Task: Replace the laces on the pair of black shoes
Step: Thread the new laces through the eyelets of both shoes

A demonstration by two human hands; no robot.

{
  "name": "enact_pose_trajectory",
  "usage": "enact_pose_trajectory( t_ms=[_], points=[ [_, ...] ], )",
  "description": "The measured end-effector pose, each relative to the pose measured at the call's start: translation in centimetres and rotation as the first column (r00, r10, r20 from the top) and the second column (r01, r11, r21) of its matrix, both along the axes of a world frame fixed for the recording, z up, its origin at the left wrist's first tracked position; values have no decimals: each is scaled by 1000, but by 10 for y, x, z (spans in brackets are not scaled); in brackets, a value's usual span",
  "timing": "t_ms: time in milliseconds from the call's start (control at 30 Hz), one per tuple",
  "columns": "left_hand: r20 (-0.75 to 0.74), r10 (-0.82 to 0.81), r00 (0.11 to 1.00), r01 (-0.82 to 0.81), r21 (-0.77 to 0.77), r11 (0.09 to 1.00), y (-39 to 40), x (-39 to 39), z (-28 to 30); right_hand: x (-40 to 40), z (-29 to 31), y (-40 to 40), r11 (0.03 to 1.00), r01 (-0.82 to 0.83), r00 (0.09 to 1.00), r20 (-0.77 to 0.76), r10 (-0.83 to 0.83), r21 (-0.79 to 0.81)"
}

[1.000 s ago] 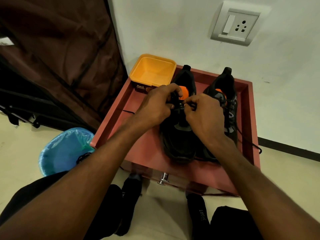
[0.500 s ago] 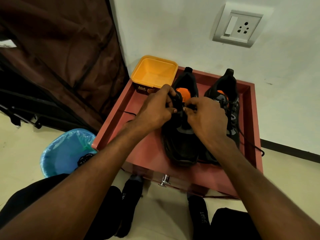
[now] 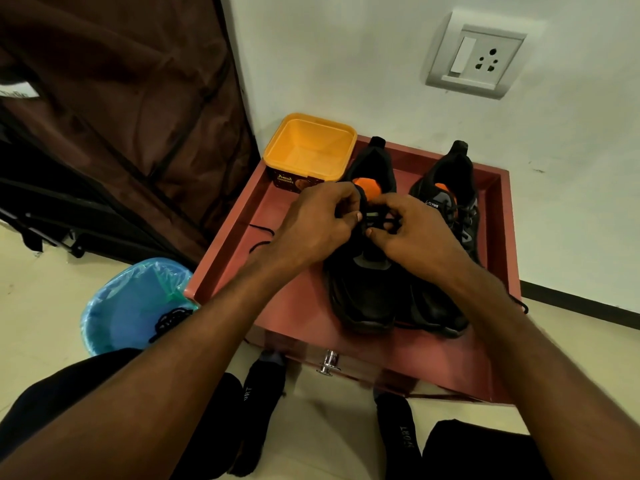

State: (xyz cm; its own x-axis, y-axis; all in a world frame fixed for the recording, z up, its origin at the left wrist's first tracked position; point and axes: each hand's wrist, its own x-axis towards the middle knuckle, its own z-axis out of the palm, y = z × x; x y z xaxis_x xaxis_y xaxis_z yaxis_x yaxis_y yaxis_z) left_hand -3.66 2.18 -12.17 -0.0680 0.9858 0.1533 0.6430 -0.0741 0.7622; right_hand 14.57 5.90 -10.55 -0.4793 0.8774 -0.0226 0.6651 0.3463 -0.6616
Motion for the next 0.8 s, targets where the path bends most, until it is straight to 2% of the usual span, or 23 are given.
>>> enact_pose_trajectory(
  t_ms=[67, 100, 167, 200, 233, 267, 300, 333, 400, 433, 500, 533, 567, 600, 633, 667, 700, 733, 767, 800],
  points=[
    [174, -23, 984, 16, 43, 999, 1, -2, 11, 6, -1, 3, 1000, -15, 1000, 5, 15, -13],
    [346, -35, 937, 11, 71, 997, 1, -3, 19, 8, 0, 4, 1000, -19, 1000, 14, 19, -11],
    [659, -5, 752, -82, 101, 992, 4, -7, 34, 12, 0, 6, 999, -31, 998, 50, 30, 26],
    [712, 42, 701, -160, 99, 982, 4, -10, 39, 13, 0, 6, 998, -35, 997, 70, 32, 51],
    [675, 102, 731, -227, 100, 969, 5, -13, 40, 14, 0, 6, 997, -35, 996, 79, 29, 69],
    [547, 154, 823, -254, 112, 961, 6, -17, 36, 14, -1, 6, 996, -33, 997, 77, 26, 80],
    [347, 181, 920, -230, 106, 967, 7, -20, 29, 15, -2, 6, 996, -31, 997, 73, 25, 84],
    [148, 163, 975, -173, 56, 983, 5, -20, 23, 15, -2, 6, 996, -34, 997, 72, 28, 88],
    [-105, 53, 993, -64, -103, 993, 1, -13, 7, 15, -2, 6, 994, -44, 996, 78, 37, 95],
    [-160, 17, 987, -39, -135, 990, -1, -10, 1, 15, -2, 5, 994, -50, 996, 81, 41, 101],
    [-161, 38, 986, -55, -99, 994, -1, -5, -2, 15, -3, 6, 992, -55, 995, 89, 45, 115],
    [-78, 63, 995, -67, -58, 996, -1, -4, 1, 15, -4, 6, 991, -56, 994, 95, 44, 121],
    [89, 84, 992, -83, -15, 996, 0, -4, 7, 16, -4, 6, 990, -57, 994, 100, 44, 127],
    [331, 95, 939, -107, 19, 994, 1, -5, 17, 16, -5, 6, 989, -57, 994, 103, 43, 133],
    [588, 91, 804, -136, 33, 990, 2, -8, 26, 17, -5, 7, 989, -56, 994, 102, 42, 137],
    [770, 86, 632, -160, 21, 987, 3, -10, 35, 18, -5, 7, 989, -56, 994, 98, 43, 138],
    [854, 101, 511, -191, -2, 982, 4, -13, 41, 18, -6, 6, 989, -58, 995, 94, 45, 139],
    [861, 148, 486, -229, -38, 973, 6, -16, 42, 18, -7, 6, 988, -60, 995, 92, 48, 142],
    [809, 206, 551, -261, -67, 963, 7, -19, 38, 18, -7, 6, 988, -63, 995, 91, 50, 144],
    [689, 247, 682, -274, -74, 959, 8, -21, 31, 18, -7, 6, 988, -65, 995, 90, 53, 142]
  ],
)
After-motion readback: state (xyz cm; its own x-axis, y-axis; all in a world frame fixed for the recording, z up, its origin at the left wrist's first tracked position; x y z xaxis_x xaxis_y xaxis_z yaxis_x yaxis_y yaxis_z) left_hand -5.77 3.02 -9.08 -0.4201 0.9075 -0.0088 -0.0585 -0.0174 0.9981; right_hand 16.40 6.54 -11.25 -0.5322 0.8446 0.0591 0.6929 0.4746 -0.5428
